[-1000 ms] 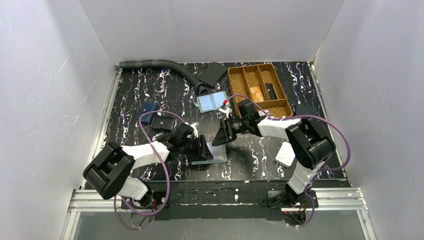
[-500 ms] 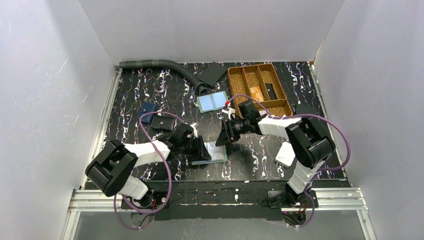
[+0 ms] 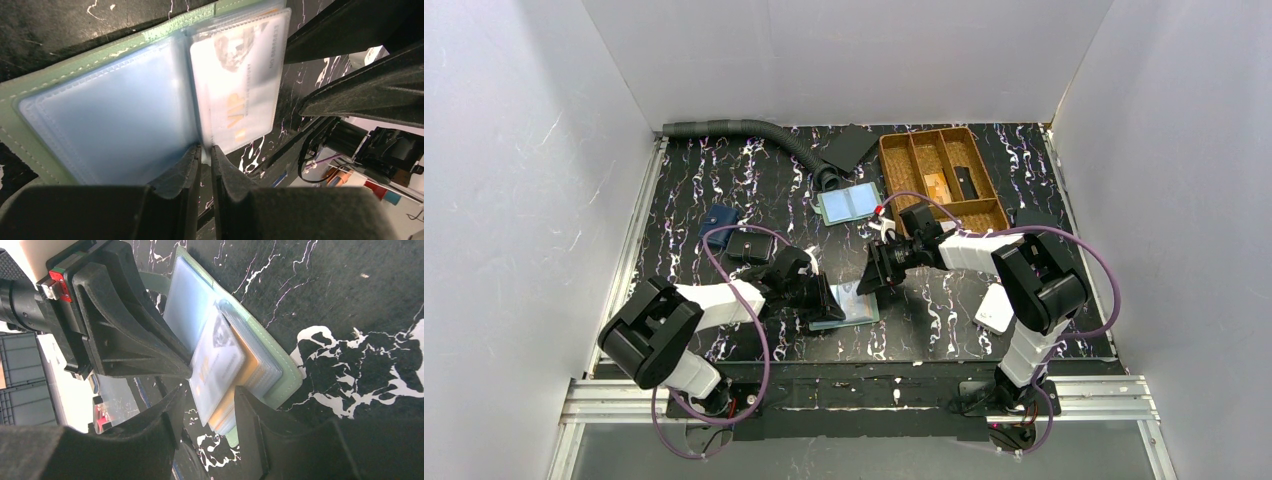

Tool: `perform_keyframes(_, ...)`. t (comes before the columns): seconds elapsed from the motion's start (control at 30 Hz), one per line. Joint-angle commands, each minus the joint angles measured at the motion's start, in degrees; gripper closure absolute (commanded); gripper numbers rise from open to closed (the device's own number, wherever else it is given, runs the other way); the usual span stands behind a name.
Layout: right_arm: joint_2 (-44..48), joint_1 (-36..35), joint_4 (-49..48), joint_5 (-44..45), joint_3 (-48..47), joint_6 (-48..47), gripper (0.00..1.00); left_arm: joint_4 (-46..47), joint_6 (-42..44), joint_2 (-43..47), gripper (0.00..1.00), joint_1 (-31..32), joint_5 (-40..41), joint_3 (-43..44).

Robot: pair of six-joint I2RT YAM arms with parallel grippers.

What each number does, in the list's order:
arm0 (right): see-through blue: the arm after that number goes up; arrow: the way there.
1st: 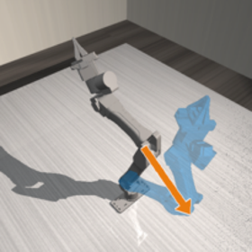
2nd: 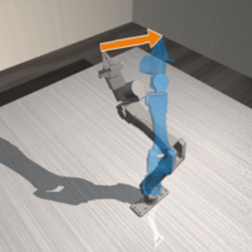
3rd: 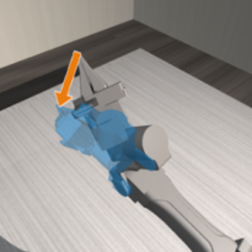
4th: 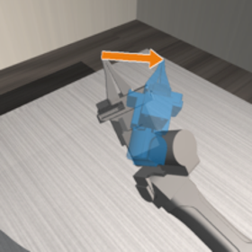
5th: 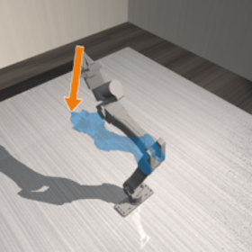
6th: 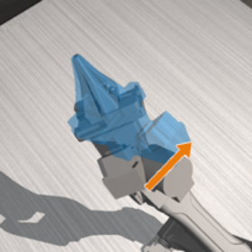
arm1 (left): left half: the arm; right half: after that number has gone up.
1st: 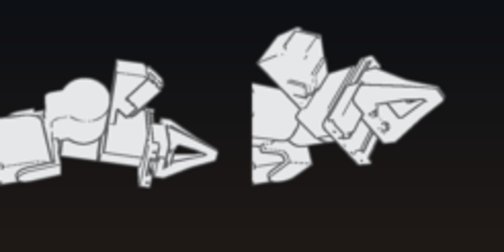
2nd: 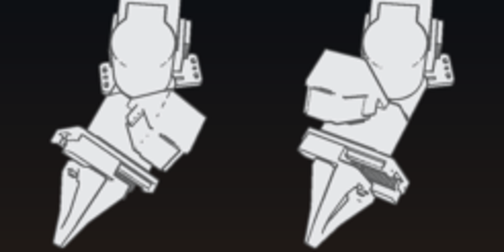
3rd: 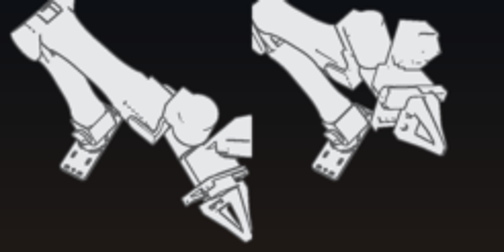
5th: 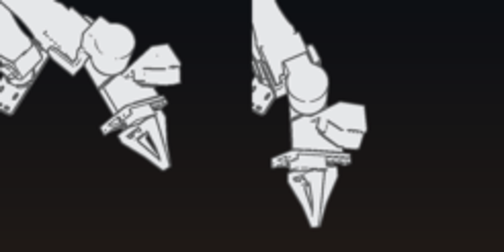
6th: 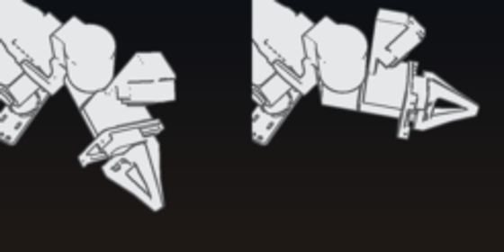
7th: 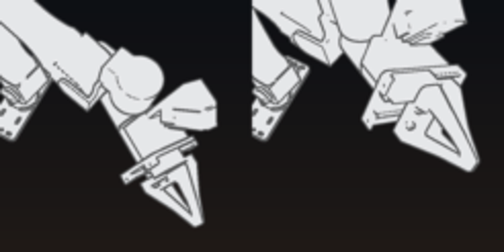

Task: Take the credit cards out of the card holder
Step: Remove the credit card from the card holder.

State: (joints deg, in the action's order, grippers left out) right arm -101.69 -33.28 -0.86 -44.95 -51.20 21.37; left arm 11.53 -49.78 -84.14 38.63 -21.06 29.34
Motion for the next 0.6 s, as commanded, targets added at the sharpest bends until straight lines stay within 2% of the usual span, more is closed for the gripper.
perform_keyframes(0.0,0.15,-0.01,0.61,0.33,-1.01,-0.90,0.50,-2.83,-0.36,-3.07,0.92,-0.40,3.22,-1.02)
perform_keyframes(0.17,-0.43,-0.03,0.11,-0.44,-0.90,-0.15,0.50,-2.91,-1.47,-4.17,0.99,-0.49,3.49,-1.06)
perform_keyframes(0.57,-1.67,-1.67,-2.78,-5.66,-0.66,2.10,0.50,-3.22,-1.95,-3.99,1.00,-0.92,3.31,-1.39)
